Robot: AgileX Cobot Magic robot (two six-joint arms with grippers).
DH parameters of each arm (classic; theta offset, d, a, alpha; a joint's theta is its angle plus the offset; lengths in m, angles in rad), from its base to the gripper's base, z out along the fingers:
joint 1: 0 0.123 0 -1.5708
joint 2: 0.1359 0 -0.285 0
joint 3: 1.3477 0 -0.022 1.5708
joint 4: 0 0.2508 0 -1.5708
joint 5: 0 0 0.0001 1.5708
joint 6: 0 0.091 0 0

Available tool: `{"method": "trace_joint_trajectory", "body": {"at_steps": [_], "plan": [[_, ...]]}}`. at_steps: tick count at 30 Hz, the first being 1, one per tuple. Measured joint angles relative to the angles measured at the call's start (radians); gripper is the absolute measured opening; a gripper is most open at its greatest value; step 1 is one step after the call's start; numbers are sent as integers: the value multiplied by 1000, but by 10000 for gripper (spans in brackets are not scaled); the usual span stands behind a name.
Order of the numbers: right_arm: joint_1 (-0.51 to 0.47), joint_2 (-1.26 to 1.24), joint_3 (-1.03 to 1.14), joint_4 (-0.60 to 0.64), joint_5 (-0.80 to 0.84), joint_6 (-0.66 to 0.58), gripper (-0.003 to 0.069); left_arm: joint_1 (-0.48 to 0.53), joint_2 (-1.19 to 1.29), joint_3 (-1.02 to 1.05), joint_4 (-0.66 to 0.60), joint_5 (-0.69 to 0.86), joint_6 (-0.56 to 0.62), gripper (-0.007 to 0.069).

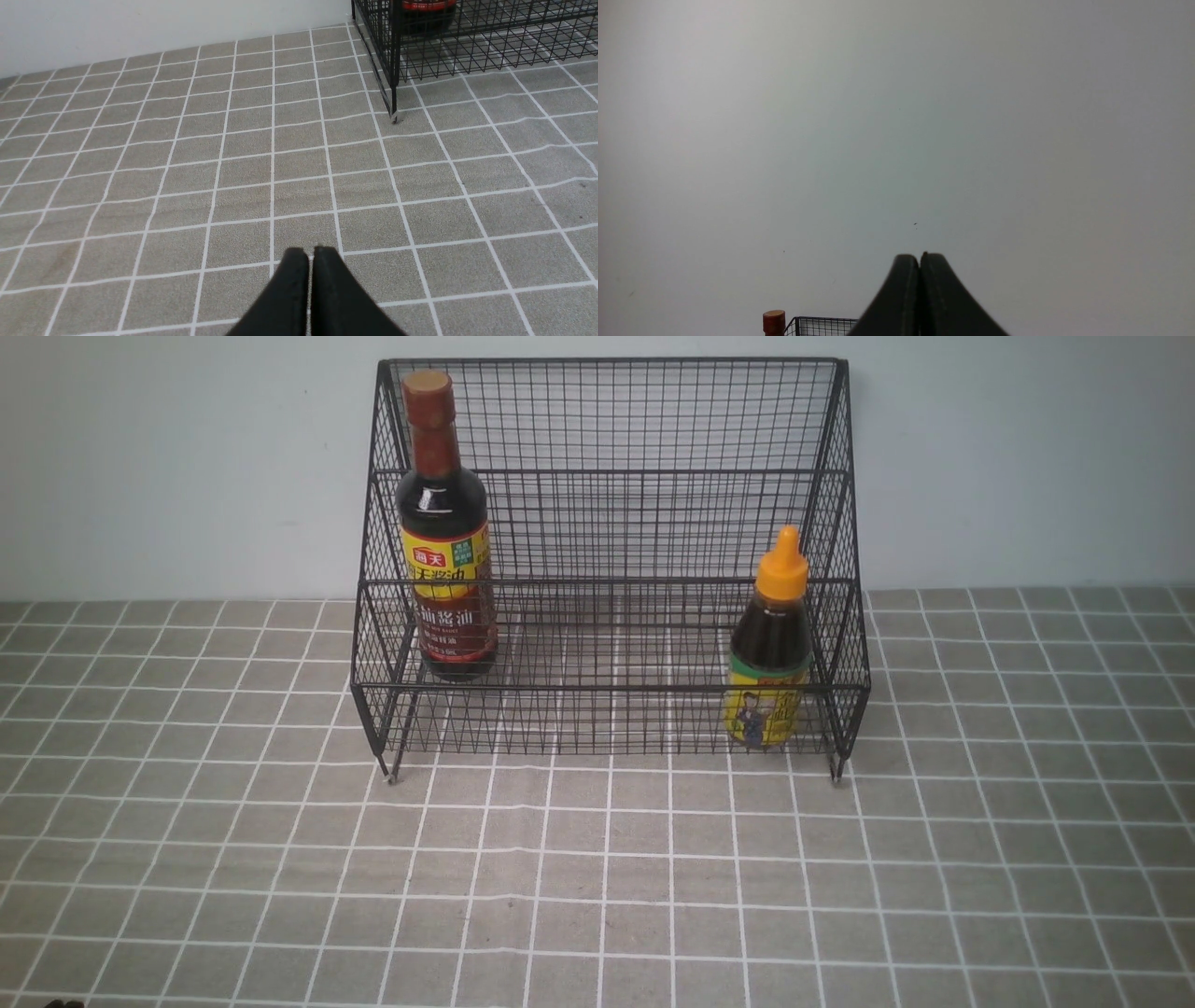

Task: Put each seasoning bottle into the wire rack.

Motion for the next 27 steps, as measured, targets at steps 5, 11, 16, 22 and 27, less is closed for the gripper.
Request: {"method": "trace_joint_trajectory", "body": {"at_steps": [5, 11, 16, 22, 27], "plan": [[0, 0, 0, 0, 0, 0, -13, 0, 0, 0, 0, 0, 0, -7], [0, 0, 0, 0, 0, 0, -13, 0, 0, 0, 0, 0, 0, -7], [0, 0, 0, 19, 0, -5, -13, 0, 0, 0, 0, 0, 0, -7], [0, 0, 0, 184, 41, -164, -13, 0, 0, 0, 0, 0, 0, -7], [0, 0, 0, 253, 86, -263, -13, 0, 0, 0, 0, 0, 0, -7]]}}
